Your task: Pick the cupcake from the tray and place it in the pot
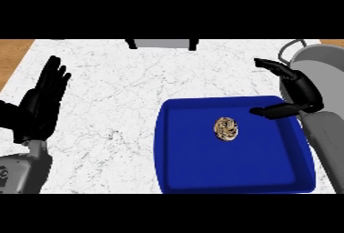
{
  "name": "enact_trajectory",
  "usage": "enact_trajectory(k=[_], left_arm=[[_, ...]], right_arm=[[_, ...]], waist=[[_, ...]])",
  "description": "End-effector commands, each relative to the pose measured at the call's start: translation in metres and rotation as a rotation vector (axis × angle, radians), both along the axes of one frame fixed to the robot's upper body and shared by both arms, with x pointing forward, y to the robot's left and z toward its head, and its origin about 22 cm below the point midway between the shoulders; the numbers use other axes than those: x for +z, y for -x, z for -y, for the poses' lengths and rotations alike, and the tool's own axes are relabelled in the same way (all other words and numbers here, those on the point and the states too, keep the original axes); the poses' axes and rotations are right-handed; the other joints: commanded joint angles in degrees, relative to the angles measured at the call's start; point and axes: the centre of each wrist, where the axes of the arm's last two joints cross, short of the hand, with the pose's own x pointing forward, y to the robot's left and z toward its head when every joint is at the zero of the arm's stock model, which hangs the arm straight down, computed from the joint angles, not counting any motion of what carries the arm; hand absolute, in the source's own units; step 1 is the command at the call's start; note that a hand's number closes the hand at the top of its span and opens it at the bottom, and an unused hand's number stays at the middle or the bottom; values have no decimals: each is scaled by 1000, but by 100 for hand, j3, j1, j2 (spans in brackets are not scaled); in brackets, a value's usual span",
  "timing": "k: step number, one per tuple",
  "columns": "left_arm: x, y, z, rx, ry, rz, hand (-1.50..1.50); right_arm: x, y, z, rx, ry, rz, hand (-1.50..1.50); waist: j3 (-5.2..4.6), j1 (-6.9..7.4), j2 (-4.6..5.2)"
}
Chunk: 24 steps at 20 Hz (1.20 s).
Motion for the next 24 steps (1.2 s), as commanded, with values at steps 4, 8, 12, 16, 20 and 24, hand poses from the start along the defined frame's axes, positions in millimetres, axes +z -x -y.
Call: enact_trajectory(k=[4, 8, 12, 16, 20, 24], left_arm=[[-13, 14, -14, 45, 1, -20, 0], [4, 6, -15, 47, 14, -19, 0], [0, -1, -8, 47, 10, -16, 0], [-6, 8, -13, 42, -8, -37, 0], [-7, 11, -25, 54, 0, 2, 0], [-14, 4, 0, 46, -10, -27, 0]], right_arm=[[38, -14, 11, 173, 220, -60, -150], [62, -21, -9, 277, 503, -153, -150], [82, -25, -44, 329, 736, -168, -150], [92, -22, -83, 366, 881, -215, -150], [70, 3, -103, 382, 917, -259, -150], [51, 14, -107, 371, 904, -285, -150]], waist=[[-20, -151, -89], [-28, -171, -123], [-29, -229, -115], [-27, -213, -123], [-21, -233, -109], [-18, -222, -87]])
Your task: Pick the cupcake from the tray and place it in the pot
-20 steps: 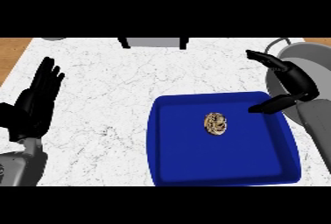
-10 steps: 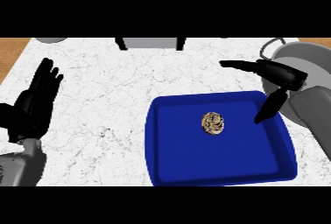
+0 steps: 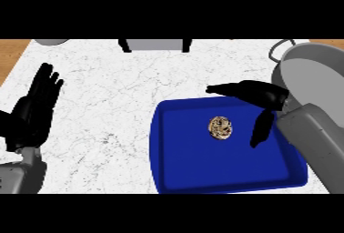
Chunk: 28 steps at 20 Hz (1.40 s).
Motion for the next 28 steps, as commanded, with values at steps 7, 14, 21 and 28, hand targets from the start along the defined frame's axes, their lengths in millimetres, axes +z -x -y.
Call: enact_trajectory(k=[7, 14, 21, 28], left_arm=[[-2, -2, 0, -8, 16, 8, 0], [1, -7, 11, -4, 8, -1, 0], [-4, -2, -2, -19, 14, -1, 0], [14, -20, 24, -5, 4, 21, 0]], right_arm=[[-23, 15, -32, -24, 77, -7, -150], [-44, 12, -11, -90, 126, 13, -150], [-56, 19, -12, -67, 140, 7, -150], [-78, 0, -19, -98, 188, 29, -150]], waist=[[3, 38, 22], [4, 36, 25], [3, 32, 20], [5, 40, 33]])
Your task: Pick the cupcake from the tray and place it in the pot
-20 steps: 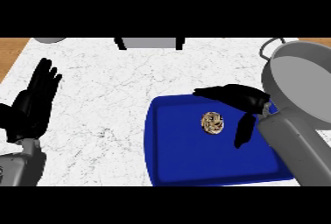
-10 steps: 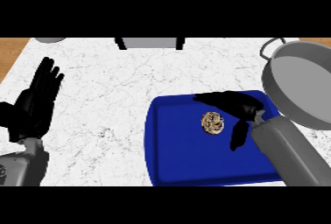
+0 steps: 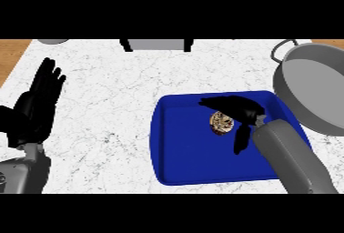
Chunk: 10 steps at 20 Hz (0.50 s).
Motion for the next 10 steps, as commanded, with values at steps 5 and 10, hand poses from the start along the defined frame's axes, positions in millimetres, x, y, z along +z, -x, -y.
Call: enact_trajectory(k=[5, 10], left_arm=[[-8, 3, 12, -8, 0, -5, 0], [-9, 12, -17, -3, -2, -3, 0]], right_arm=[[-6, -19, 17, 82, 35, 38, 150], [-23, 3, -3, 153, 15, 56, 150]], waist=[[3, 23, 16], [0, -18, -3]])
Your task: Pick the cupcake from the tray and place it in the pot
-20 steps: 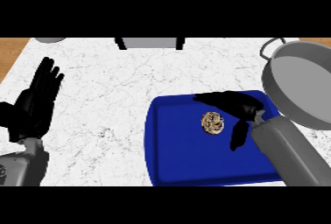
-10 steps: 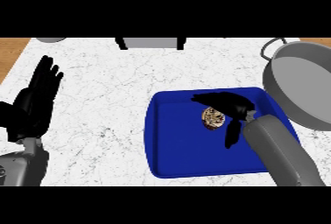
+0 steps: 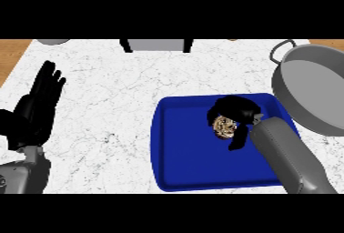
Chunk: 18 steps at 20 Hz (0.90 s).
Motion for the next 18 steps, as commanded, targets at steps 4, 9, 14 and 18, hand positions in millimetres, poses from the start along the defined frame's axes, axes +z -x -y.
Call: enact_trajectory(k=[4, 9, 14, 18], left_arm=[[14, -8, 11, 4, 8, 1, 0], [-8, -7, -2, 16, -4, 3, 0], [5, 6, -4, 45, 9, -19, 0], [-11, 12, -26, 83, -4, -15, 0]], right_arm=[[-11, 12, -10, 41, -12, -10, 150], [-18, 14, 22, 74, -19, 30, 150], [-31, 103, 39, 47, -12, 22, 150], [-10, 154, 73, 31, -63, 34, 150]], waist=[[33, -26, 45], [32, -24, 48], [26, -290, -58], [13, -475, -66]])
